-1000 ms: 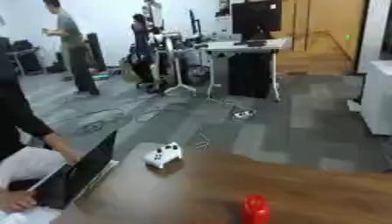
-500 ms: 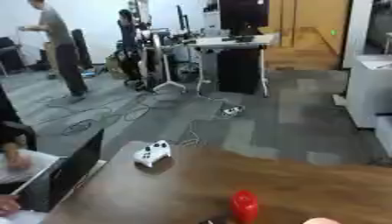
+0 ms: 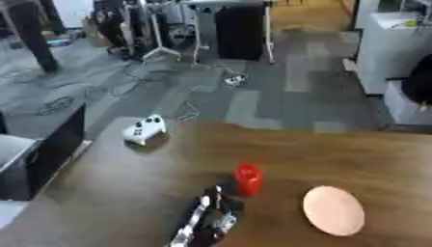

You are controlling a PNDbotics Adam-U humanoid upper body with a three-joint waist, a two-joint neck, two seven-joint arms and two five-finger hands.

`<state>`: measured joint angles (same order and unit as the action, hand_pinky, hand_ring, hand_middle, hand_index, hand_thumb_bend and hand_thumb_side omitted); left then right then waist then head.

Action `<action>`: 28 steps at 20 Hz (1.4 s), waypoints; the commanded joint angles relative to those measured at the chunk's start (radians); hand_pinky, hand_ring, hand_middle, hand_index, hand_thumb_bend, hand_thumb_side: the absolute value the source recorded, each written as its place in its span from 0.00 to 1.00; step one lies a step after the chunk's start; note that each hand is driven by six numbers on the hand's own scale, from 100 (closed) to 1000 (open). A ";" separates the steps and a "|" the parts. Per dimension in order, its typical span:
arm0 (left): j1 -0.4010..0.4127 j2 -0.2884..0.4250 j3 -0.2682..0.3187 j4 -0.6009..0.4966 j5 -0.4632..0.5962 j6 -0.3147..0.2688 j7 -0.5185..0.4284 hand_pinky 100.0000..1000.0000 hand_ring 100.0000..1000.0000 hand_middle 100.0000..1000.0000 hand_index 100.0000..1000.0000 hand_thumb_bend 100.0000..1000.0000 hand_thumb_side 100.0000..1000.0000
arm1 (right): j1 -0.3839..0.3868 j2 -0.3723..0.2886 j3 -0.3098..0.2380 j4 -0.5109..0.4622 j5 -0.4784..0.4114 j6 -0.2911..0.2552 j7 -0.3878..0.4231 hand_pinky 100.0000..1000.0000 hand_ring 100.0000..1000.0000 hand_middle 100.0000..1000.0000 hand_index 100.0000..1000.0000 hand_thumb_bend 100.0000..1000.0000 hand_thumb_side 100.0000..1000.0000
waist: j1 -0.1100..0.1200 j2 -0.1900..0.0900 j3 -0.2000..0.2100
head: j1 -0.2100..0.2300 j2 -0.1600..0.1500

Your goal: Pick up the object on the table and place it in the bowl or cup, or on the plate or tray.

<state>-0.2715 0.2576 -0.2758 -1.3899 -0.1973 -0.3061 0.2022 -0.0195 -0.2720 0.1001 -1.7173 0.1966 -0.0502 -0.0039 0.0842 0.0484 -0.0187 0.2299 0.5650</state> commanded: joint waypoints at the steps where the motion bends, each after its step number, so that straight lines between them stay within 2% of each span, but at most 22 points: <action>1: -0.029 0.030 0.013 -0.004 -0.017 0.008 0.002 0.46 0.60 0.67 0.88 0.32 0.79 | -0.014 -0.002 -0.001 -0.015 0.008 -0.003 0.004 0.40 0.63 0.66 0.86 0.00 0.68 | -0.004 -0.005 -0.006 | -0.001 0.021; 7: -0.093 0.082 0.030 -0.016 -0.101 0.021 -0.003 0.52 0.65 0.70 0.88 0.38 0.73 | -0.013 0.005 0.002 -0.013 0.015 -0.002 0.007 0.40 0.63 0.66 0.86 0.00 0.68 | -0.005 0.001 -0.016 | 0.013 0.032; 9: -0.117 0.112 0.046 -0.038 -0.158 0.028 -0.006 0.53 0.66 0.71 0.87 0.41 0.71 | -0.012 0.006 0.001 -0.012 0.017 -0.003 0.007 0.40 0.63 0.66 0.86 0.00 0.68 | -0.005 0.002 -0.017 | 0.016 0.033; 10: -0.127 0.125 0.052 -0.049 -0.182 0.032 -0.007 0.53 0.66 0.71 0.87 0.40 0.73 | -0.012 0.007 0.002 -0.011 0.018 -0.003 0.007 0.40 0.63 0.66 0.86 0.00 0.68 | -0.006 0.003 -0.018 | 0.017 0.033; 11: -0.133 0.133 0.055 -0.057 -0.199 0.037 -0.007 0.53 0.66 0.71 0.87 0.42 0.70 | -0.012 0.008 0.002 -0.011 0.019 -0.003 0.008 0.40 0.63 0.66 0.86 0.00 0.68 | -0.006 0.003 -0.018 | 0.018 0.033; 17: -0.171 0.174 0.072 -0.114 -0.247 0.056 -0.001 0.55 0.67 0.72 0.87 0.47 0.65 | -0.011 0.007 0.004 -0.011 0.020 -0.004 0.010 0.40 0.63 0.66 0.86 0.00 0.68 | -0.008 0.004 -0.015 | 0.052 0.005; 24: -0.194 0.189 0.097 -0.134 -0.365 0.090 -0.004 0.57 0.69 0.74 0.87 0.50 0.62 | -0.010 0.006 0.007 -0.013 0.021 -0.006 0.013 0.40 0.63 0.66 0.86 0.00 0.68 | -0.012 0.005 -0.016 | 0.052 0.004; 28: -0.199 0.183 0.100 -0.124 -0.392 0.098 -0.008 0.57 0.69 0.74 0.87 0.50 0.63 | -0.012 0.005 0.009 -0.015 0.022 -0.007 0.016 0.40 0.63 0.66 0.86 0.00 0.67 | -0.014 0.008 -0.017 | 0.052 0.004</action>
<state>-0.4515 0.4143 -0.1896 -1.5029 -0.5778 -0.2125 0.1942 -0.0201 -0.2624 0.1070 -1.7168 0.2139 -0.0545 0.0092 0.0739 0.0650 -0.0351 0.2738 0.5788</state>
